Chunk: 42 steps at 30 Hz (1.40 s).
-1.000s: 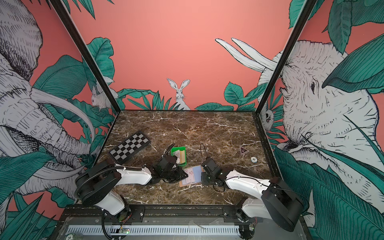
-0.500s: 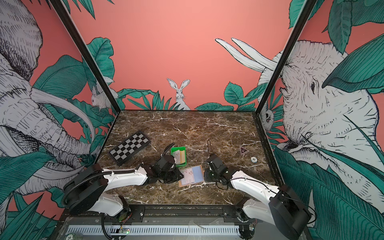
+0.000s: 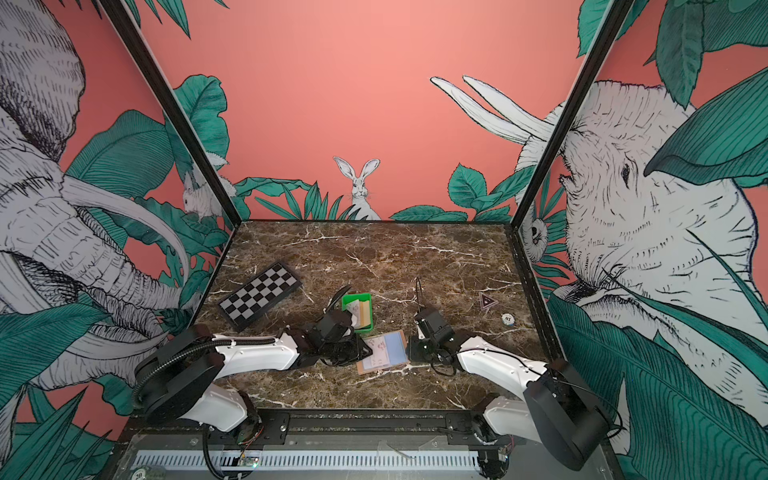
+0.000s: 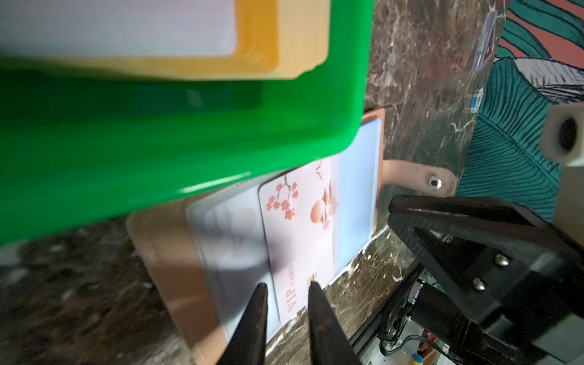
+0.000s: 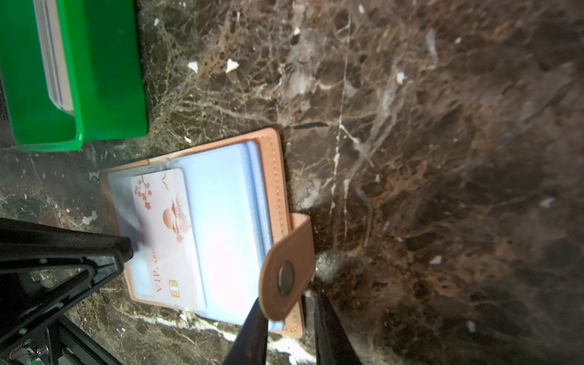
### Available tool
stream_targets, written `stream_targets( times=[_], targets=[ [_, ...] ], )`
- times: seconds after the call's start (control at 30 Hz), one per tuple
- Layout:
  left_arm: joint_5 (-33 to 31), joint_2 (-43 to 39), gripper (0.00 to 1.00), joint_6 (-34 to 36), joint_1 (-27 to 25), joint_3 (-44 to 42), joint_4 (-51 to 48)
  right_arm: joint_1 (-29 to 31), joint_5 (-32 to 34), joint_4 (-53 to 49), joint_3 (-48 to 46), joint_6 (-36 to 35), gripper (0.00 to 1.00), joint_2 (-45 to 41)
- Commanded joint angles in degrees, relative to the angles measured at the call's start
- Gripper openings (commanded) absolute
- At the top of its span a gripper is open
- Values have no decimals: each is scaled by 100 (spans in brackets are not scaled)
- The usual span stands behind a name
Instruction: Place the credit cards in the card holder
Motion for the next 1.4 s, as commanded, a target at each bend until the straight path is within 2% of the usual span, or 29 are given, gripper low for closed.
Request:
stream_targets(
  times=[0.0,0.5,0.8,1.37],
  targets=[
    [54,62,25,-98,-35,-71,177,-28,-107,256,-85,-45,25,100],
    [-89,-114,26,12,-29,-10,-364,-30,-264,519,-175,-2,23,397],
    [209,279,26,-162,-36,34,387,-24,-320,571,-186,-4,22,436],
    [278,845,25,-313,-36,236,1267,-21,-593,792,-346,-36,21,413]
  ],
)
